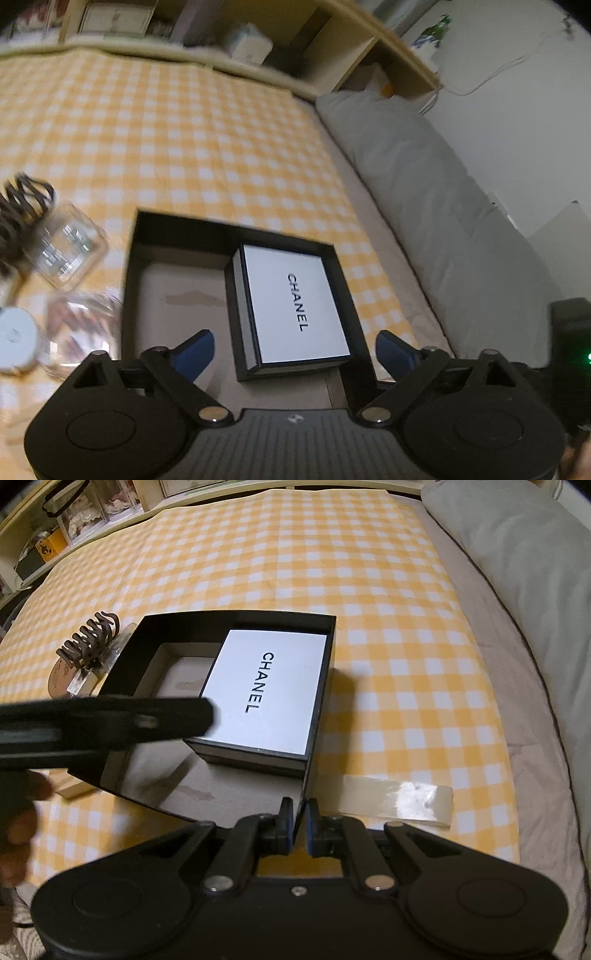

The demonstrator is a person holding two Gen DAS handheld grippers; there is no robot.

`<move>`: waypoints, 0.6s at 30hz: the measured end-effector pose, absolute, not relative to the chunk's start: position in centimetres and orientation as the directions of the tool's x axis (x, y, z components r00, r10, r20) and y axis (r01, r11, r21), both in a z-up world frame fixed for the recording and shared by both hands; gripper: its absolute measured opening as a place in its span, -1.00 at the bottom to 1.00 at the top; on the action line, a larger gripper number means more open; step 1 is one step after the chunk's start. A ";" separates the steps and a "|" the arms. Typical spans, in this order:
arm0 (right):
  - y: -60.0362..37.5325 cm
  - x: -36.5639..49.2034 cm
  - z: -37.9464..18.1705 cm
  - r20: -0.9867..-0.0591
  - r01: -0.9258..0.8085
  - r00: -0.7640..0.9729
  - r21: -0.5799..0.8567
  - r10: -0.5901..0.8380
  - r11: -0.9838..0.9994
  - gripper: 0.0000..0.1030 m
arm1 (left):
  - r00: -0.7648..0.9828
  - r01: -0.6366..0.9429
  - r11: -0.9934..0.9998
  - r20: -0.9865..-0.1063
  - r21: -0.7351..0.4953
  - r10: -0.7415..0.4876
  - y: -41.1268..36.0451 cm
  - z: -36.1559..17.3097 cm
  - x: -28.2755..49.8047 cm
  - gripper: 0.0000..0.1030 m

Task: Organize rigid objects
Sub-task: 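Open the left tool and withdraw it from the black box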

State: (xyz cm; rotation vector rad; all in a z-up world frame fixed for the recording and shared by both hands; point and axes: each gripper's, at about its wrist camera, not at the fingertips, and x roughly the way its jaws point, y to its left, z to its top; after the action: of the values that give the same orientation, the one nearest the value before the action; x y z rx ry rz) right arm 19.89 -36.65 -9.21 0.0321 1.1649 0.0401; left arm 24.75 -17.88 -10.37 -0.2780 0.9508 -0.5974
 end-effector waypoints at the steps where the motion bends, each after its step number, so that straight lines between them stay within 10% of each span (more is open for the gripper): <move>1: -36.6 20.0 -9.2 -0.918 -0.013 0.393 0.043 0.045 0.999 -0.87 | 0.446 0.360 0.808 -0.674 -0.467 -0.589 -17.4 -9.8 24.5 0.92; 18: -36.0 20.0 -9.5 -0.922 -0.013 0.387 0.017 0.021 1.000 -0.87 | 0.496 0.226 0.913 -0.766 -0.339 -0.408 -7.7 -11.2 21.7 1.00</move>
State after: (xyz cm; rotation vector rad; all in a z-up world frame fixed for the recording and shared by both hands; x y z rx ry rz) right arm 19.99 -36.03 -9.47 0.0079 1.1729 0.0215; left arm 21.71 -7.69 -11.24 -0.2044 0.9799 -0.3869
